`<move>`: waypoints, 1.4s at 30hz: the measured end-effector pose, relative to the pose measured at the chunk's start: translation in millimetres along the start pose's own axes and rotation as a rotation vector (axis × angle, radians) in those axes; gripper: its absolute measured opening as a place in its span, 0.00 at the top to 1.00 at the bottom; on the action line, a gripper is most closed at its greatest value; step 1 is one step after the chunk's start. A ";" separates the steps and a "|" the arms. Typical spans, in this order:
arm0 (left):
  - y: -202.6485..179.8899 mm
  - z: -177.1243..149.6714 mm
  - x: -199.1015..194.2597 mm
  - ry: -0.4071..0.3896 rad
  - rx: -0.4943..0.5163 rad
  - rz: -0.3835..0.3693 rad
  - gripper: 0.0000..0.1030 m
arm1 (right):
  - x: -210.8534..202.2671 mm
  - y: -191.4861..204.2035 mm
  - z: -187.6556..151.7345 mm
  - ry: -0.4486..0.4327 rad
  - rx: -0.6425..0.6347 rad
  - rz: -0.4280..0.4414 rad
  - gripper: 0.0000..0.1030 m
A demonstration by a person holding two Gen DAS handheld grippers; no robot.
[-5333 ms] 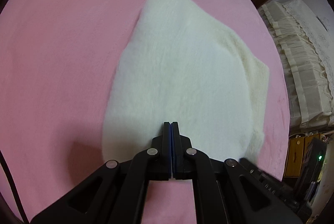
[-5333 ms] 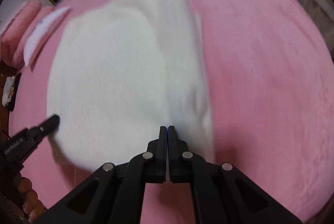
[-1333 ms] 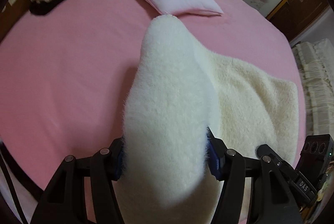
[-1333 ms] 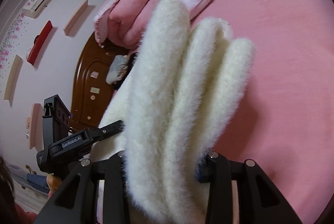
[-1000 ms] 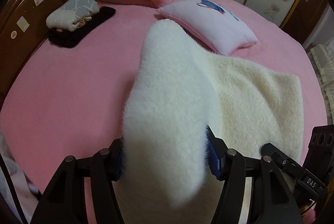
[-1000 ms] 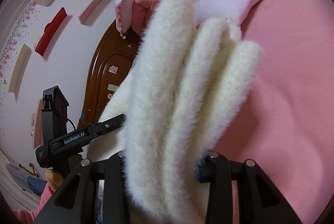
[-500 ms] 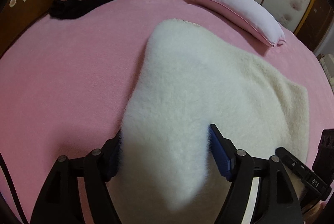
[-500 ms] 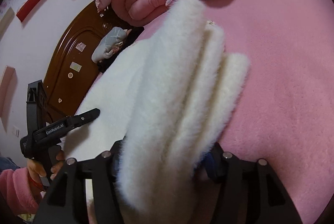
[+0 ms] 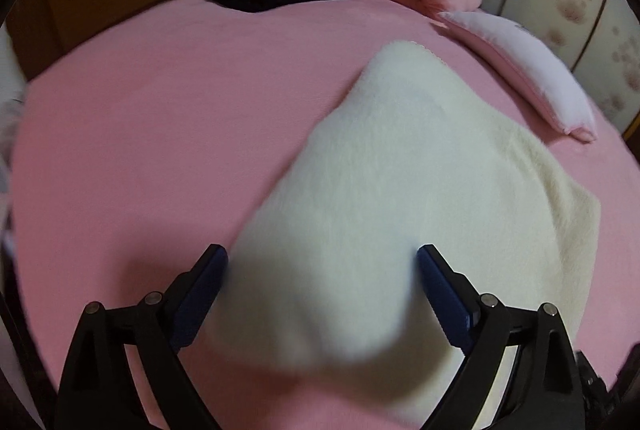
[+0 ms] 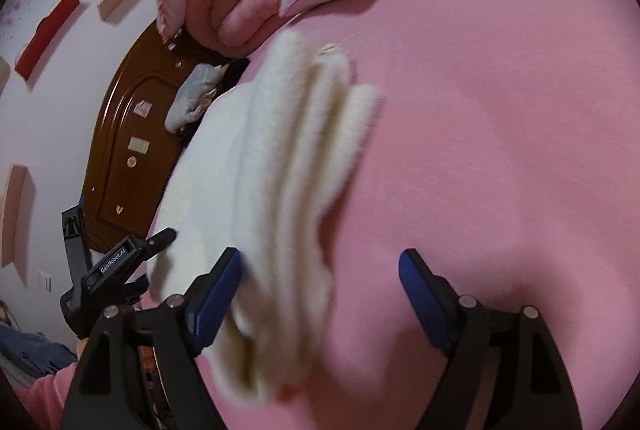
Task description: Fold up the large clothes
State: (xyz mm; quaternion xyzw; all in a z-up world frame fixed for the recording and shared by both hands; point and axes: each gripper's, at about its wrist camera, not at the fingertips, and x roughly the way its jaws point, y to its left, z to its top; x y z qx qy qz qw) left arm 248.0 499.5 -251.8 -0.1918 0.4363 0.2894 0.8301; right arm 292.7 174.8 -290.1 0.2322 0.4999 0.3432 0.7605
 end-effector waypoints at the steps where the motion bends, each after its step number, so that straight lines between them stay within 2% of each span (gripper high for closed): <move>1: -6.7 -5.4 -7.7 0.011 0.012 0.036 0.09 | -12.0 -6.3 -8.0 0.003 -0.002 -0.032 0.22; 3: -22.9 -22.4 -25.2 0.053 0.043 0.089 0.09 | -38.6 -19.1 -29.2 0.019 -0.042 -0.066 0.22; 5: -39.1 -42.8 -41.2 0.118 0.062 0.103 0.09 | -68.6 -30.0 -54.5 0.033 -0.107 -0.098 0.22; 8: -74.3 -84.5 -73.1 0.192 0.092 0.103 0.09 | -130.9 -52.6 -104.2 0.081 -0.186 -0.150 0.22; 11: -124.6 -137.2 -114.5 0.234 0.169 0.087 0.09 | -201.9 -76.2 -153.3 0.152 -0.192 -0.227 0.22; 15: -200.8 -217.7 -181.1 0.265 0.290 0.002 0.09 | -300.8 -113.1 -216.9 0.275 -0.118 -0.394 0.21; 17: -233.6 -256.3 -213.5 0.242 0.359 -0.033 0.09 | -349.9 -120.4 -241.3 0.333 -0.130 -0.511 0.13; 18: -248.9 -279.5 -230.8 0.239 0.390 -0.044 0.09 | -376.5 -123.3 -251.3 0.341 -0.124 -0.587 0.07; 19: -258.3 -293.5 -242.9 0.247 0.408 -0.055 0.09 | -402.6 -125.5 -258.2 0.334 -0.107 -0.633 0.07; 21: -269.6 -335.5 -270.6 0.308 0.439 -0.101 0.09 | -442.3 -128.3 -263.6 0.311 -0.061 -0.664 0.07; 23: -291.9 -356.8 -293.6 0.361 0.512 -0.158 0.09 | -479.3 -129.0 -263.6 0.286 -0.013 -0.719 0.07; 25: -308.6 -369.2 -318.8 0.318 0.597 -0.138 0.09 | -506.7 -126.0 -259.1 0.267 0.028 -0.744 0.07; 27: -326.1 -374.1 -350.9 0.277 0.703 -0.179 0.09 | -532.2 -116.6 -251.0 0.231 0.074 -0.771 0.07; 30: -344.1 -373.5 -394.0 0.233 0.802 -0.209 0.09 | -566.5 -100.1 -239.6 0.186 0.100 -0.818 0.07; 32: -344.7 -358.6 -415.2 0.206 0.807 -0.219 0.09 | -581.8 -78.6 -225.2 0.167 0.107 -0.816 0.07; 37: -330.2 -320.4 -467.8 0.172 0.708 -0.302 0.09 | -603.5 -28.4 -196.2 0.083 0.127 -0.778 0.07; 42: -301.2 -298.6 -514.6 0.059 0.682 -0.318 0.09 | -607.4 15.5 -187.0 0.046 0.113 -0.714 0.07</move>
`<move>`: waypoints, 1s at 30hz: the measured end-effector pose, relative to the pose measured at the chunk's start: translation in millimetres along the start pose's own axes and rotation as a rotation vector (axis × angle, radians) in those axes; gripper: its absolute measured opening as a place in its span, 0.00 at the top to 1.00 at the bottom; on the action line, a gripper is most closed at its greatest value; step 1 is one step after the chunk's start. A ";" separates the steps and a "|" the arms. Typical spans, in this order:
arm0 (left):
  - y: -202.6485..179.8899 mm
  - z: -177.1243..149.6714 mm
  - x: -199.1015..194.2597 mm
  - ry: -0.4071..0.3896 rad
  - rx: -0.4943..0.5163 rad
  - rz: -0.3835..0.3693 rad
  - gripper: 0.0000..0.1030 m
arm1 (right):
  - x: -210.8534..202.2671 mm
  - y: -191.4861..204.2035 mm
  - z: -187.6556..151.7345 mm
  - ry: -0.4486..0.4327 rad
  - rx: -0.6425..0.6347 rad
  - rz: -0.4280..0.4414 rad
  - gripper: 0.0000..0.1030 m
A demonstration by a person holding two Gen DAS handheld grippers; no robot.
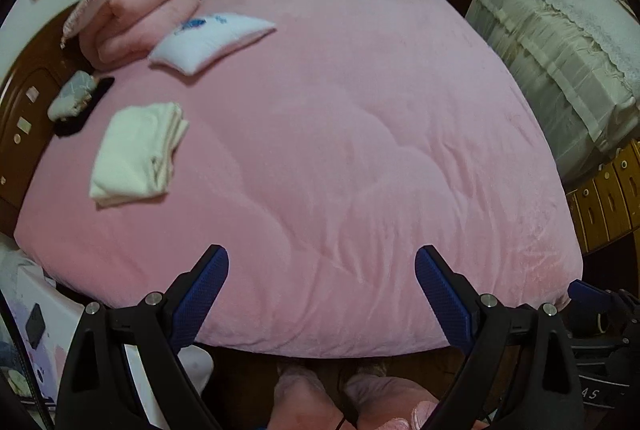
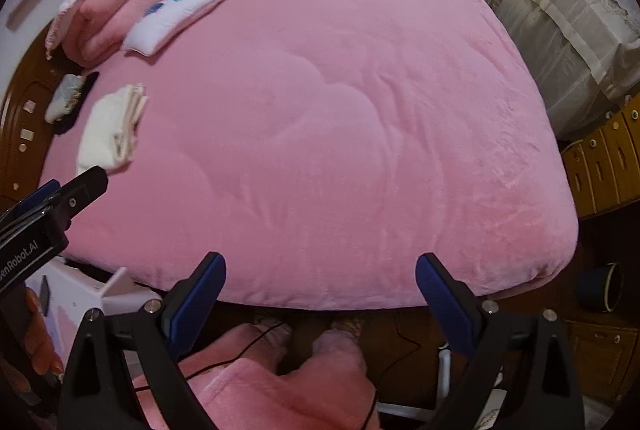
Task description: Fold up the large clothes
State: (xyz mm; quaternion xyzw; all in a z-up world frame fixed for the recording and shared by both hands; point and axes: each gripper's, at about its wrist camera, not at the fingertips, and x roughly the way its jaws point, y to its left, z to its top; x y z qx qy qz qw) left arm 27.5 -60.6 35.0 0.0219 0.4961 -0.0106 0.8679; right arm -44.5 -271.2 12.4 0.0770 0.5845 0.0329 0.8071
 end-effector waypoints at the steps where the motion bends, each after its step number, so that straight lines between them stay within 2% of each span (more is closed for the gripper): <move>1: 1.5 -2.9 -6.0 -0.004 -0.005 0.009 0.09 | -4.7 7.5 -2.9 -0.009 0.000 0.003 0.07; 6: 22.5 -28.2 -13.7 0.017 -0.067 -0.001 0.09 | -10.6 35.3 -23.3 -0.085 -0.051 -0.037 0.07; 9: 32.5 -42.2 -4.2 0.038 -0.064 0.036 0.09 | -8.1 47.2 -32.5 -0.142 -0.097 -0.104 0.07; 12: 42.9 -49.6 3.1 0.064 -0.088 0.008 0.09 | -9.6 53.9 -33.7 -0.194 -0.110 -0.154 0.07; 17: 54.2 -50.7 11.3 0.031 -0.120 0.012 0.09 | 2.3 53.8 -30.5 -0.147 -0.080 -0.122 0.07; 24: 55.1 -48.4 20.5 0.039 -0.099 0.001 0.09 | 5.0 69.3 -29.1 -0.151 -0.126 -0.125 0.07; 30: 43.0 -45.1 19.2 0.026 -0.053 0.018 0.09 | 2.5 69.3 -28.4 -0.165 -0.113 -0.116 0.07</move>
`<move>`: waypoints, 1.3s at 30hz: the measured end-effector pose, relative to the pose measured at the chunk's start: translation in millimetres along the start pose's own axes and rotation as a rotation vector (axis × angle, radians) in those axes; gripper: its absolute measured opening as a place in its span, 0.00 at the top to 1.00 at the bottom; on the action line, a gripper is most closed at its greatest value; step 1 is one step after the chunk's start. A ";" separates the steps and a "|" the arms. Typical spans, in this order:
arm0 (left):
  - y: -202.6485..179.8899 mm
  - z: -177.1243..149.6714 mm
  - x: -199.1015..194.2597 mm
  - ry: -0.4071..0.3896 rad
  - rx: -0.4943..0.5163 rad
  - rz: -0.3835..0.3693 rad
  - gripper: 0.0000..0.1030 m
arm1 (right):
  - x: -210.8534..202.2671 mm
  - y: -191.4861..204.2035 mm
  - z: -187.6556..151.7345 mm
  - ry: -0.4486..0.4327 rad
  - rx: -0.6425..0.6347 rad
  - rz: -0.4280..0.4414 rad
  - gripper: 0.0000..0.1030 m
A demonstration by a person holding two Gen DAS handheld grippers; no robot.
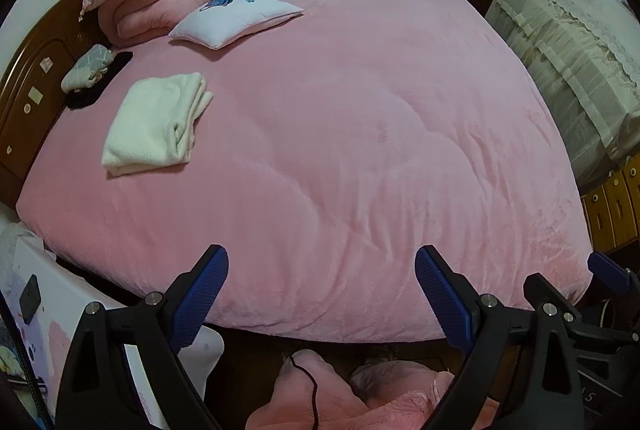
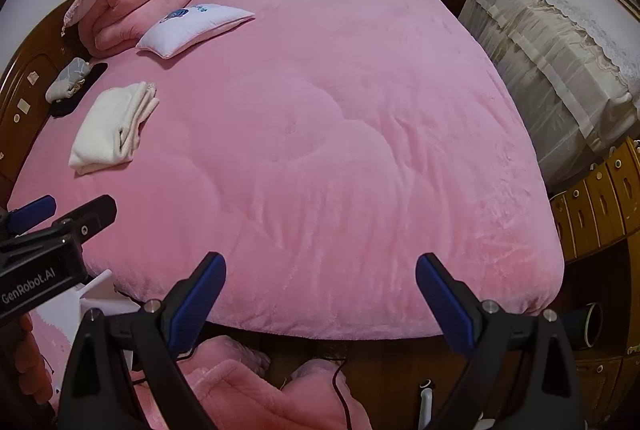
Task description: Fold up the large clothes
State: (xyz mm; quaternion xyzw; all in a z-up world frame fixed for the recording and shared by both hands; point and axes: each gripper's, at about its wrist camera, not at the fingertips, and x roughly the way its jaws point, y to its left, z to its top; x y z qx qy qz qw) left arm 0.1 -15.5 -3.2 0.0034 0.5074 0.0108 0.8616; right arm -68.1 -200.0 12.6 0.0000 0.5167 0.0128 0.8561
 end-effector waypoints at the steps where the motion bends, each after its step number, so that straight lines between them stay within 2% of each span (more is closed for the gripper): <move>1: -2.1 0.4 -0.4 -0.003 0.009 0.000 0.09 | -0.2 -1.0 0.8 -0.002 0.005 0.002 0.07; 11: -20.3 5.3 -3.7 -0.033 0.081 -0.020 0.09 | -1.8 -9.8 8.1 -0.024 0.022 0.005 0.07; 18: -19.9 7.8 -6.0 -0.044 0.083 -0.017 0.09 | -1.2 -11.4 11.0 -0.024 0.035 -0.003 0.03; 19: -18.9 7.9 -5.4 -0.042 0.079 -0.021 0.08 | -0.9 -12.2 12.2 -0.023 0.037 -0.004 0.00; 23: -13.4 8.8 -3.6 -0.033 0.060 -0.022 0.01 | -1.4 -14.0 14.7 -0.028 0.047 -0.007 0.00; 39: -12.4 9.8 -8.5 -0.051 0.067 -0.010 0.01 | -7.9 -11.7 13.4 -0.054 0.042 0.001 0.00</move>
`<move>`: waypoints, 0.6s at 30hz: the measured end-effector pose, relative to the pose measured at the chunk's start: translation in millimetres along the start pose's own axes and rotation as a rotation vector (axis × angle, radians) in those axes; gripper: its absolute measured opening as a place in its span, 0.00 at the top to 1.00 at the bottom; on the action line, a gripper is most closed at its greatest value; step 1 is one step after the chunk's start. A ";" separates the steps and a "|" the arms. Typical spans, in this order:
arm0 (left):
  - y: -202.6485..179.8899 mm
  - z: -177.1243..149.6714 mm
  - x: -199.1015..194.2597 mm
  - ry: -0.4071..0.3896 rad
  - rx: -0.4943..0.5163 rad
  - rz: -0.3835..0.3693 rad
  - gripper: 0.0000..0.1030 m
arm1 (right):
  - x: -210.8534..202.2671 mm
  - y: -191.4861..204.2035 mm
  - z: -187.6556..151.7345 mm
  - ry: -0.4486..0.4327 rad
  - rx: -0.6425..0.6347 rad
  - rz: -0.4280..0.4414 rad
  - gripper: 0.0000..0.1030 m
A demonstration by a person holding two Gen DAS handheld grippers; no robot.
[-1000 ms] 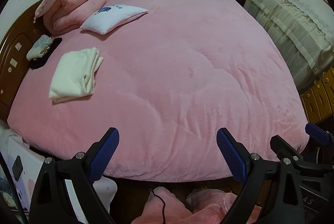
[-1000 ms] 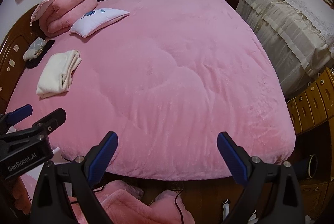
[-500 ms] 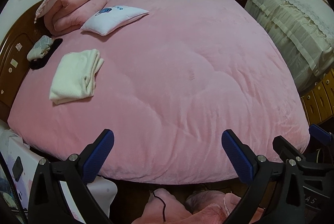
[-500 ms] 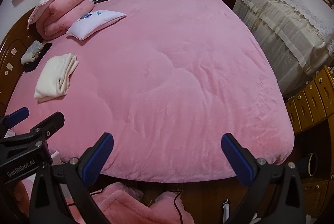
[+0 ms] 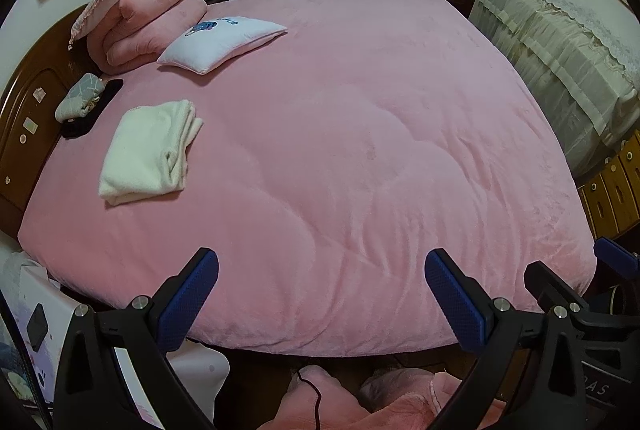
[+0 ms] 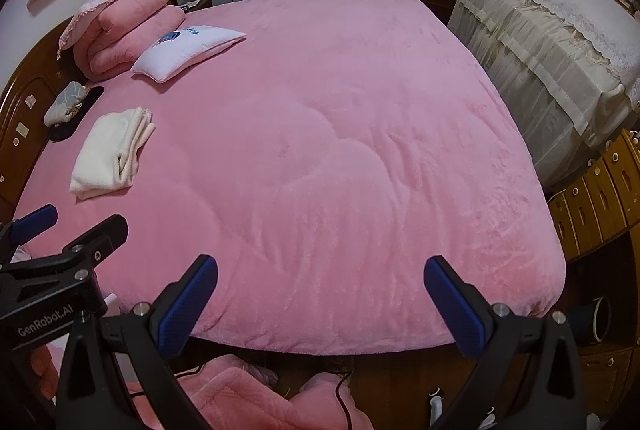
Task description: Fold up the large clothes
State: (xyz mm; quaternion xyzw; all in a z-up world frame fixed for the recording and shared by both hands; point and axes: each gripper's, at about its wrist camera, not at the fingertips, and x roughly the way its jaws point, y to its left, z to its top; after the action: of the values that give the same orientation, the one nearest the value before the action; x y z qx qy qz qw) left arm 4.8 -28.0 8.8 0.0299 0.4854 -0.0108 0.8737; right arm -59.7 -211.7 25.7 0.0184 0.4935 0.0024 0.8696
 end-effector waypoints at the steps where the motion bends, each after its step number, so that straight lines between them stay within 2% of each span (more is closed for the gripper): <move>1: -0.2 -0.3 -0.1 0.000 -0.001 0.000 0.01 | -0.4 0.4 0.1 0.001 -0.001 0.000 0.00; 18: -3.1 -3.5 2.9 0.016 -0.020 -0.009 0.01 | -1.4 3.3 -3.3 0.013 -0.006 -0.012 0.00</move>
State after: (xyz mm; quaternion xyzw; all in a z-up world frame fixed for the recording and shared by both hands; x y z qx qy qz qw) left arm 3.2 -30.8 4.3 0.0191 0.4926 -0.0099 0.8700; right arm -63.2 -208.3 25.4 0.0131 0.4992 -0.0011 0.8664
